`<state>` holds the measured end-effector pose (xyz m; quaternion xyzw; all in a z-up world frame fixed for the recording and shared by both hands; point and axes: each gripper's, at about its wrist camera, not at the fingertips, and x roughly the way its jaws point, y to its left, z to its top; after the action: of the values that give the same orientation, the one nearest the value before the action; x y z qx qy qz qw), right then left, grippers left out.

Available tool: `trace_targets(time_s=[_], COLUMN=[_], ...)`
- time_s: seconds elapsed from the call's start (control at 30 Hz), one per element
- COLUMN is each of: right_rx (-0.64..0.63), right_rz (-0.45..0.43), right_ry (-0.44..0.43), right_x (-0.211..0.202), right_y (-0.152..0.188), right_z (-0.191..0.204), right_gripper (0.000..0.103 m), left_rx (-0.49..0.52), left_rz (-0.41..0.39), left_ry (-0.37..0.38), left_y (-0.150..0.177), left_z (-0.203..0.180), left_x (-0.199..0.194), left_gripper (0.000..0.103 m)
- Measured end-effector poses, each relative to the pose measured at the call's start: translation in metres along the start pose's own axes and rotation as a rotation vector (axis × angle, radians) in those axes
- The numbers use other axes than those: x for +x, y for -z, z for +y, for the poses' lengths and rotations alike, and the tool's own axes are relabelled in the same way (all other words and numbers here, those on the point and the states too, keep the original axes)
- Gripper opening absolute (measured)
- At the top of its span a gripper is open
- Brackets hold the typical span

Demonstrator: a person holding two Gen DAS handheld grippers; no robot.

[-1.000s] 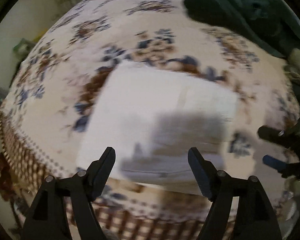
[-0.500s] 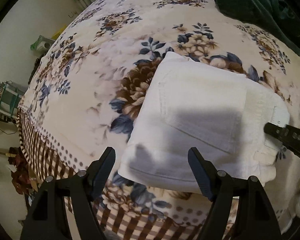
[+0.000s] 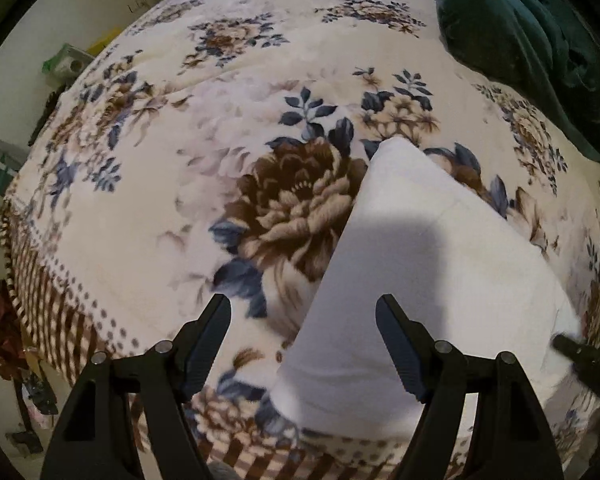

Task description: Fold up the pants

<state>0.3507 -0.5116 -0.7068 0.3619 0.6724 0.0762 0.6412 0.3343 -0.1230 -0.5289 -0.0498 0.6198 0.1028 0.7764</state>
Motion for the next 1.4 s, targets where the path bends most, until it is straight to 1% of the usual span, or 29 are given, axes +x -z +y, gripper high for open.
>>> trace_targets(time_s=[0.03, 0.07, 0.1, 0.17, 0.23, 0.27, 0.3, 0.33, 0.4, 0.5, 0.53, 0.57, 0.63, 0.67, 0.7, 0.73, 0.77, 0.83, 0.87, 0.9, 0.97, 1.0, 1.07, 1.1, 1.13, 1.17, 1.2, 1.3, 1.4], right_rx=[0.014, 0.020, 0.035, 0.064, 0.103, 0.121, 0.131, 0.132, 0.073, 0.064, 0.064, 0.058, 0.063, 0.050, 0.032, 0.034, 0.034, 0.019, 0.027, 0.040, 0.063, 0.086, 0.111, 0.119, 0.121, 0.117, 0.118, 0.140, 0.146], right_rz=[0.011, 0.012, 0.014, 0.063, 0.154, 0.181, 0.156, 0.132, 0.066, -0.016, -0.024, -0.007, 0.012, 0.033, 0.090, 0.108, 0.100, 0.032, -0.002, -0.032, -0.053, -0.060, -0.059, -0.056, -0.074, -0.094, -0.133, -0.136, -0.131], right_ry=[0.008, 0.006, -0.026, -0.072, -0.099, -0.108, -0.134, -0.130, -0.045, -0.021, -0.021, -0.014, 0.000, 0.003, 0.018, 0.058, 0.078, 0.085, 0.087, 0.067, 0.002, -0.048, -0.097, -0.109, -0.119, -0.113, -0.078, -0.030, -0.002], right_x=[0.001, 0.001, 0.002, 0.013, 0.037, 0.049, 0.052, 0.050, 0.035, 0.004, -0.005, -0.007, -0.005, -0.003, 0.003, 0.003, -0.001, -0.017, -0.024, -0.029, -0.030, -0.024, -0.010, -0.003, 0.003, 0.004, 0.007, 0.015, 0.019], right_y=[0.000, 0.002, 0.007, 0.015, 0.026, 0.035, 0.042, 0.046, 0.051, 0.052, 0.050, 0.048, 0.043, 0.040, 0.035, 0.033, 0.032, 0.026, 0.023, 0.017, 0.007, -0.002, -0.014, -0.021, -0.028, -0.029, -0.030, -0.035, -0.042], right_z=[-0.006, -0.012, -0.019, -0.028, -0.037, -0.040, -0.041, -0.039, -0.026, -0.023, -0.026, -0.031, -0.040, -0.044, -0.045, -0.048, -0.050, -0.049, -0.048, -0.048, -0.046, -0.046, -0.042, -0.041, -0.040, -0.040, -0.041, -0.045, -0.040], right_gripper=[0.051, 0.066, 0.070, 0.070, 0.070, 0.058, 0.018, 0.016, 0.012, 0.011, 0.011, 0.011, 0.013, 0.024, 0.039, 0.045, 0.051, 0.062, 0.070, 0.072, 0.072, 0.072, 0.072, 0.072, 0.070, 0.049, 0.031, 0.028, 0.028], left_rx=[-0.005, -0.012, -0.024, -0.038, -0.044, -0.045, -0.047, -0.049, -0.050, -0.051, -0.053, -0.053, -0.053, -0.050, -0.045, -0.040, -0.034, -0.024, -0.020, -0.021, -0.026, -0.017, -0.001, 0.012, 0.022, 0.028, 0.019, -0.077, -0.237], left_rz=[0.011, 0.024, 0.040, 0.051, 0.055, 0.057, 0.063, 0.069, 0.077, 0.081, 0.082, 0.082, 0.082, 0.083, 0.084, 0.085, 0.086, 0.095, 0.104, 0.115, 0.161, 0.201, 0.234, 0.232, 0.226, 0.229, 0.224, 0.227, 0.262], left_ry=[0.005, 0.019, 0.031, 0.044, 0.047, 0.048, 0.052, 0.054, 0.063, 0.077, 0.083, 0.089, 0.104, 0.121, 0.138, 0.146, 0.160, 0.179, 0.192, 0.200, 0.236, 0.259, 0.302, 0.331, 0.354, 0.345, 0.351, 0.445, 0.553], left_y=[-0.002, -0.004, -0.005, -0.007, -0.008, -0.008, -0.009, -0.009, -0.010, -0.015, -0.018, -0.021, -0.029, -0.035, -0.041, -0.047, -0.055, -0.072, -0.081, -0.089, -0.102, -0.109, -0.114, -0.116, -0.118, -0.119, -0.119, -0.117, -0.111], left_z=[0.002, 0.004, 0.006, 0.010, 0.012, 0.012, 0.013, 0.014, 0.015, 0.017, 0.017, 0.017, 0.013, 0.010, 0.005, 0.002, -0.003, -0.013, -0.018, -0.022, -0.030, -0.036, -0.044, -0.047, -0.049, -0.050, -0.047, -0.026, -0.002], left_x=[0.004, 0.009, 0.015, 0.019, 0.022, 0.023, 0.023, 0.024, 0.023, 0.021, 0.021, 0.021, 0.022, 0.024, 0.026, 0.029, 0.033, 0.045, 0.054, 0.063, 0.086, 0.102, 0.118, 0.123, 0.126, 0.130, 0.133, 0.143, 0.159], left_gripper=[0.073, 0.073, 0.073, 0.073, 0.073, 0.073, 0.073, 0.073, 0.073, 0.073, 0.073, 0.073, 0.073, 0.073, 0.073, 0.073, 0.073, 0.073, 0.073, 0.073, 0.073, 0.073, 0.070, 0.047, 0.039, 0.035, 0.030, 0.026, 0.026])
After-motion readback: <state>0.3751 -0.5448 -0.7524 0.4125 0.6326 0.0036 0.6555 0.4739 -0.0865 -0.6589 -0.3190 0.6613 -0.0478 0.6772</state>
